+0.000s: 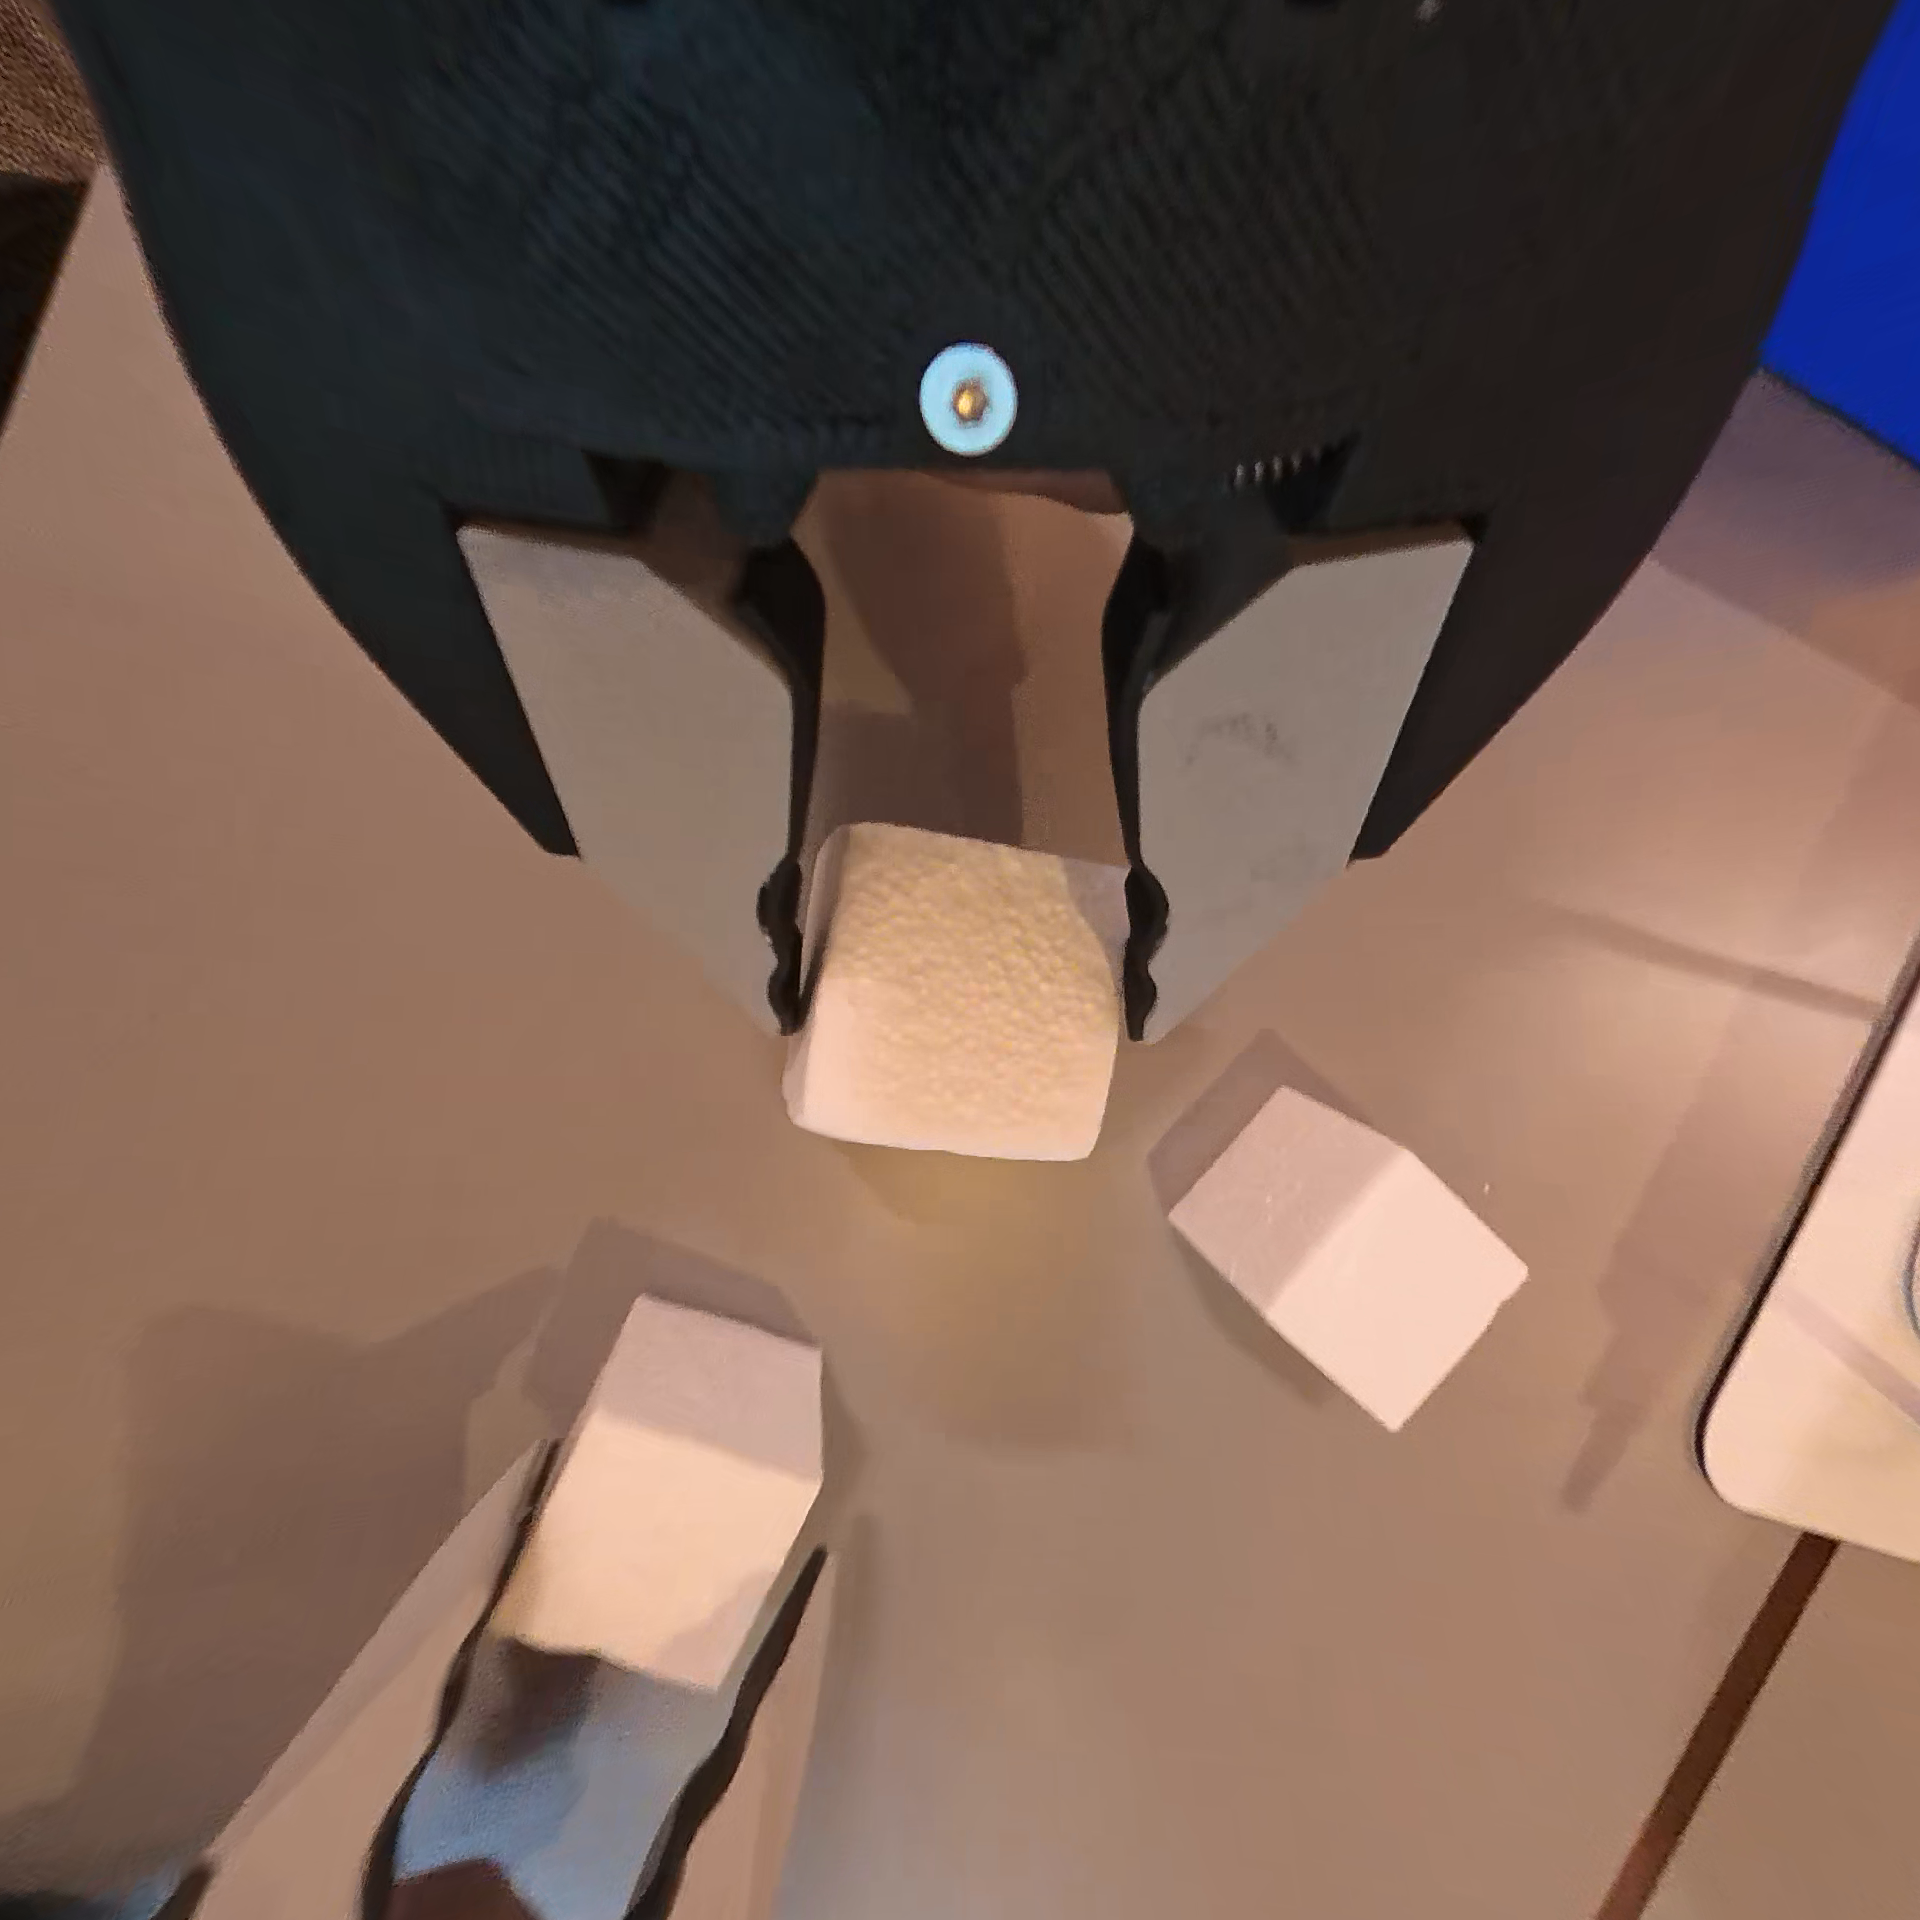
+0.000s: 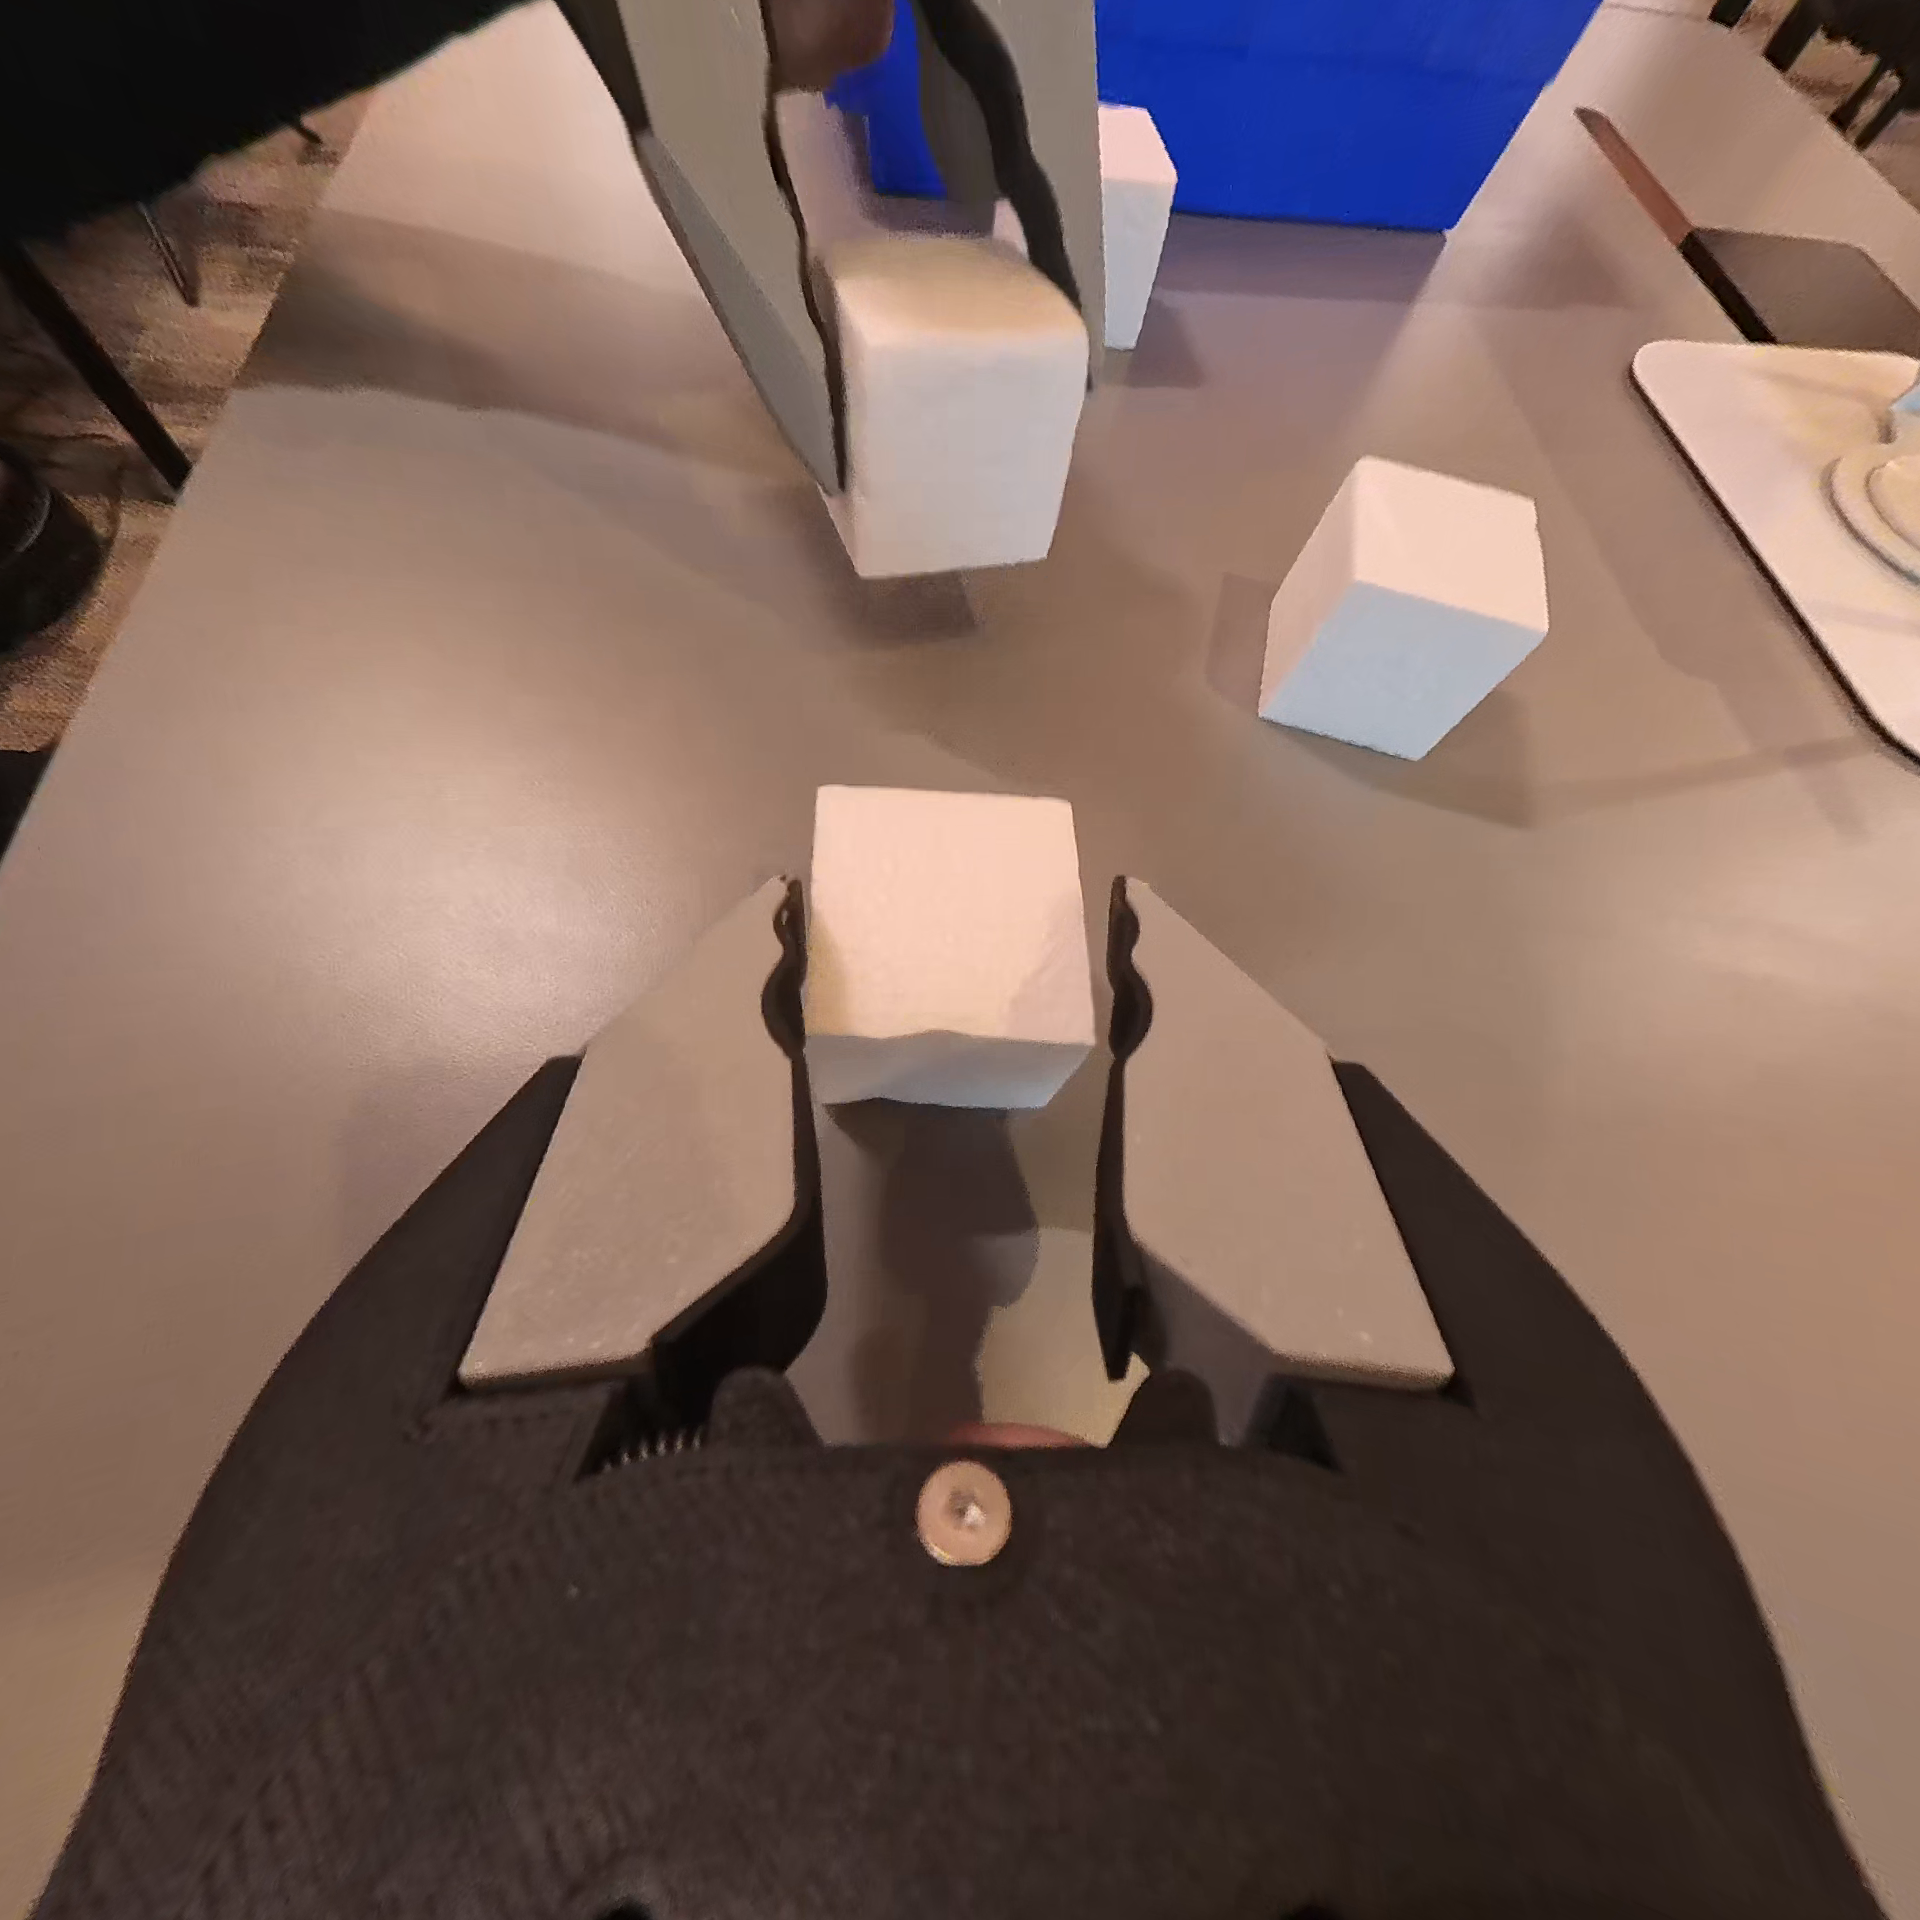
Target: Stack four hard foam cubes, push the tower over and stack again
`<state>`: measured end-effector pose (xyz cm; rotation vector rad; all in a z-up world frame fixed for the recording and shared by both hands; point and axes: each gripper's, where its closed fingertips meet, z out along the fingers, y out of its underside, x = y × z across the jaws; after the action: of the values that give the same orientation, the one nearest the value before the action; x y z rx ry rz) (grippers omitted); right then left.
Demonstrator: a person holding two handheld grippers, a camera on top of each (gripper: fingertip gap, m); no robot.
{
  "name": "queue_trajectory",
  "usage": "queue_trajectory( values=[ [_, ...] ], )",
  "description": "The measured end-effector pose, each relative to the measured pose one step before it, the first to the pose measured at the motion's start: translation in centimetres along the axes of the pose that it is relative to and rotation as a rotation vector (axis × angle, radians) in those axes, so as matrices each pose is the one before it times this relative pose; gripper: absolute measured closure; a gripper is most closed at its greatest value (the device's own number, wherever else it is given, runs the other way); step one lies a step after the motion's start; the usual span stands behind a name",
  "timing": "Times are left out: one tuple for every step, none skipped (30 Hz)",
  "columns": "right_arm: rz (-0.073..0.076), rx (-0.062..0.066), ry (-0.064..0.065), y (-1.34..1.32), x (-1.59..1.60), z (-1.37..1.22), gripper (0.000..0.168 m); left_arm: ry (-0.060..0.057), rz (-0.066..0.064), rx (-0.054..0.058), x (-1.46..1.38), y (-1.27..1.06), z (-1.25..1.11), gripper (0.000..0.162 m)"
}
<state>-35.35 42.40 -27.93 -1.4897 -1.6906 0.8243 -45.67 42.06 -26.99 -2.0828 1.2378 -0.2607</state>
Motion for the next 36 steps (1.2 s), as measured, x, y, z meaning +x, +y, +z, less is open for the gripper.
queue_trajectory(
  values=[
    [0.0097,-0.0120,-0.0041,0.356,0.073,0.087,0.112,0.0048,0.0092,0.0110,0.225,-0.651,-0.092,0.101],
    [0.0085,-0.0126,-0.0086,0.373,-0.021,0.131,0.113,0.0036,0.0122,0.0081,0.232,-0.621,-0.043,0.101],
    [0.0069,-0.0086,-0.0055,0.269,-0.008,0.184,0.113,0.0058,0.0151,0.0069,0.265,-0.606,-0.013,0.101],
    [0.0035,-0.0032,-0.0013,0.136,-0.008,0.205,0.112,0.0063,0.0154,0.0083,0.251,-0.619,0.008,0.101],
    [-0.0009,-0.0007,-0.0001,0.032,-0.034,0.207,0.112,0.0097,0.0118,0.0096,0.250,-0.619,0.019,0.101],
    [-0.0045,-0.0033,-0.0019,0.029,-0.090,0.167,0.112,0.0132,0.0071,0.0115,0.234,-0.615,0.031,0.101],
    [-0.0050,-0.0038,0.0005,0.013,-0.062,0.088,0.111,0.0128,0.0020,0.0132,0.170,-0.616,0.064,0.101],
    [-0.0037,0.0003,0.0019,-0.052,-0.023,-0.011,0.110,0.0134,-0.0014,0.0111,0.136,-0.552,0.079,0.101],
    [-0.0003,0.0061,0.0013,-0.120,0.011,-0.102,0.109,0.0114,-0.0009,0.0108,0.088,-0.540,0.120,0.101],
    [0.0033,0.0116,-0.0011,-0.216,0.024,-0.204,0.107,0.0106,0.0009,0.0117,0.104,-0.566,0.135,0.101],
    [0.0064,0.0172,-0.0050,-0.300,-0.014,-0.266,0.105,0.0133,0.0022,0.0112,0.189,-0.599,0.166,0.101],
    [0.0068,0.0183,-0.0067,-0.334,-0.024,-0.350,0.102,0.0151,0.0049,0.0117,0.273,-0.655,0.180,0.101],
    [0.0048,0.0201,-0.0078,-0.386,-0.061,-0.427,0.100,0.0140,0.0077,0.0110,0.304,-0.682,0.225,0.101],
    [0.0044,0.0249,-0.0097,-0.460,-0.085,-0.520,0.099,0.0115,0.0100,0.0072,0.292,-0.664,0.251,0.101],
    [0.0054,0.0276,-0.0092,-0.513,-0.068,-0.604,0.098,0.0081,0.0122,0.0017,0.260,-0.590,0.319,0.101],
    [0.0068,0.0316,-0.0068,-0.573,-0.011,-0.693,0.098,0.0061,0.0143,-0.0035,0.221,-0.502,0.385,0.100],
    [0.0068,0.0326,-0.0051,-0.598,0.031,-0.743,0.098,0.0072,0.0149,-0.0079,0.236,-0.402,0.436,0.101],
    [0.0062,0.0342,0.0001,-0.614,0.135,-0.791,0.099,0.0065,0.0138,-0.0119,0.213,-0.313,0.483,0.101],
    [0.0075,0.0372,0.0067,-0.640,0.263,-0.814,0.100,0.0036,0.0123,-0.0153,0.130,-0.219,0.506,0.101],
    [0.0085,0.0360,0.0104,-0.601,0.324,-0.783,0.102,0.0020,0.0107,-0.0174,0.097,-0.139,0.497,0.100],
    [0.0080,0.0311,0.0127,-0.524,0.374,-0.721,0.103,0.0018,0.0104,-0.0176,0.084,-0.062,0.464,0.101],
    [0.0069,0.0253,0.0179,-0.414,0.451,-0.633,0.104,0.0011,0.0103,-0.0153,0.077,-0.037,0.424,0.101],
    [0.0055,0.0210,0.0185,-0.340,0.448,-0.511,0.105,0.0002,0.0083,-0.0127,0.069,-0.014,0.378,0.101],
    [0.0048,0.0177,0.0140,-0.274,0.363,-0.414,0.105,0.0009,0.0057,-0.0111,0.071,0.011,0.333,0.101],
    [0.0055,0.0149,0.0121,-0.223,0.319,-0.301,0.106,0.0001,0.0046,-0.0104,0.057,0.030,0.283,0.101],
    [0.0055,0.0121,0.0131,-0.183,0.317,-0.204,0.106,-0.0045,0.0051,-0.0101,-0.030,0.080,0.214,0.101],
    [0.0041,0.0089,0.0102,-0.123,0.248,-0.109,0.107,-0.0073,0.0054,-0.0112,-0.102,0.119,0.151,0.101],
    [0.0029,0.0040,0.0045,-0.046,0.114,-0.029,0.107,-0.0058,0.0032,-0.0090,-0.119,0.118,0.077,0.101],
    [0.0007,-0.0016,0.0029,0.023,0.055,0.040,0.107,-0.0011,-0.0008,-0.0035,-0.063,0.049,0.003,0.101],
    [-0.0022,-0.0038,0.0032,0.056,0.017,0.074,0.107,0.0001,-0.0033,0.0008,-0.075,-0.029,-0.044,0.101],
    [-0.0033,-0.0056,0.0005,0.075,-0.035,0.090,0.107,-0.0010,-0.0024,0.0018,-0.080,-0.037,-0.073,0.101],
    [-0.0030,-0.0066,-0.0008,0.082,-0.076,0.111,0.107,-0.0011,-0.0013,0.0004,-0.068,-0.010,-0.081,0.101],
    [-0.0036,-0.0063,0.0004,0.080,-0.045,0.103,0.107,0.0005,-0.0013,-0.0001,-0.035,0.014,-0.049,0.101],
    [-0.0036,-0.0064,0.0005,0.079,-0.044,0.103,0.107,0.0008,-0.0016,-0.0014,-0.009,0.038,-0.003,0.101],
    [-0.0022,-0.0060,-0.0009,0.081,-0.052,0.067,0.107,-0.0001,-0.0009,-0.0044,-0.005,0.093,0.038,0.101],
    [-0.0012,-0.0037,-0.0006,0.055,-0.032,0.055,0.107,-0.0008,0.0007,-0.0055,0.005,0.118,0.066,0.101]
  ],
)
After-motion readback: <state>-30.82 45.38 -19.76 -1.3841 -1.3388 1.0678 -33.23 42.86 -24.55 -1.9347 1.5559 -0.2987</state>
